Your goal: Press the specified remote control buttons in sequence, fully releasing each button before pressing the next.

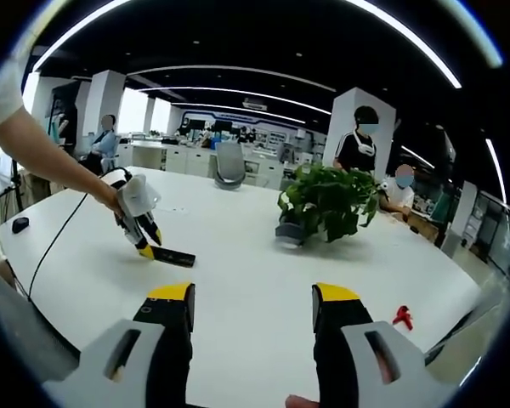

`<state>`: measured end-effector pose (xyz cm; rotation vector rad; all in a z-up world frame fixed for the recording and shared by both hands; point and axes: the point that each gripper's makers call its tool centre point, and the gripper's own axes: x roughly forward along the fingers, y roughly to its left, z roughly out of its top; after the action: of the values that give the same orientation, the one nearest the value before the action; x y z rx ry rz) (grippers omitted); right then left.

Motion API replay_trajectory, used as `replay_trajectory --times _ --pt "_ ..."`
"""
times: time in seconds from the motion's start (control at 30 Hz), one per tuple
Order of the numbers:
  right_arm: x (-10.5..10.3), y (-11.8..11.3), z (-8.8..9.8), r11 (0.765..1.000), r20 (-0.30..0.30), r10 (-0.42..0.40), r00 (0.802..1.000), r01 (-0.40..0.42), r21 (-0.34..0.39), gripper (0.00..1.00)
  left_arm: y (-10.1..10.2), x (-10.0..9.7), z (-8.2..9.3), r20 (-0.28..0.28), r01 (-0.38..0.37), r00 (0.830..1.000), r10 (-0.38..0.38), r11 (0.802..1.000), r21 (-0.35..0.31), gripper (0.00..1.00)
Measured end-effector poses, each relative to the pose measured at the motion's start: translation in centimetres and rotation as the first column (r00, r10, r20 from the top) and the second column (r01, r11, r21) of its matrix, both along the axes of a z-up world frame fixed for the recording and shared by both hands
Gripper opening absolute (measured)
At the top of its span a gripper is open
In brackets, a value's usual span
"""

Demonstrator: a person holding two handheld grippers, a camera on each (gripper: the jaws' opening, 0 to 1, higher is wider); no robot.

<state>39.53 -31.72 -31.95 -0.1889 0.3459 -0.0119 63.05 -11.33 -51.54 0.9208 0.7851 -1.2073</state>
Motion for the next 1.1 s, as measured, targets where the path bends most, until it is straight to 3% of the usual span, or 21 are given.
replay_trajectory --times 0.1,0.2,0.27,0.3,0.37,0.5,0.63,0.77,0.83,0.97,1.1 --pt "0.0 0.3 -0.2 1.0 -0.008 0.014 1.0 -0.014 -0.006 0.57 0.4 0.7 0.3 0.016 -0.113 0.993 0.113 0.994 -0.01 0.4" --pt "0.1 0.6 -0.3 0.999 -0.015 0.027 1.0 -0.027 -0.024 0.58 1.1 0.5 0.1 -0.07 -0.255 0.965 0.252 0.966 -0.039 0.52" --pt "0.1 0.5 -0.2 0.999 -0.007 0.026 1.0 -0.026 -0.024 0.59 1.7 0.5 0.1 -0.065 -0.262 0.964 0.259 0.964 -0.047 0.59" --pt "0.1 0.5 -0.1 0.999 -0.003 0.026 1.0 -0.026 -0.019 0.6 1.7 1.0 0.5 -0.023 -0.284 0.959 0.283 0.955 -0.087 0.62" --pt "0.1 0.5 -0.1 1.0 -0.005 0.028 1.0 -0.028 -0.009 0.61 1.5 1.1 1.6 -0.03 -0.331 0.943 0.331 0.93 -0.163 0.69" --pt "0.1 1.0 0.1 0.999 0.006 0.049 0.999 -0.049 -0.013 0.62 1.5 0.4 4.2 -0.001 -0.325 0.943 0.334 0.916 -0.235 0.79" --pt "0.1 1.1 0.2 0.998 0.011 0.055 0.998 -0.055 -0.001 0.64 1.2 -1.0 7.1 -0.013 -0.341 0.933 0.36 0.872 -0.352 0.85" --pt "0.1 1.1 0.5 0.999 0.027 0.054 0.998 -0.054 0.008 0.65 2.1 -2.8 9.1 0.019 -0.343 0.924 0.381 0.852 -0.395 0.94" --pt "0.0 1.3 0.6 0.998 0.036 0.065 0.997 -0.066 0.012 0.65 2.4 -3.5 10.3 0.029 -0.355 0.913 0.408 0.825 -0.441 0.99" --pt "0.0 1.8 0.7 0.996 0.041 0.088 0.995 -0.088 0.005 0.67 3.6 -4.7 12.6 0.047 -0.377 0.889 0.456 0.785 -0.492 1.0" --pt "0.0 1.7 1.1 0.995 0.061 0.091 0.994 -0.092 0.024 0.68 4.7 -5.6 14.7 0.088 -0.377 0.868 0.489 0.764 -0.523 1.0"
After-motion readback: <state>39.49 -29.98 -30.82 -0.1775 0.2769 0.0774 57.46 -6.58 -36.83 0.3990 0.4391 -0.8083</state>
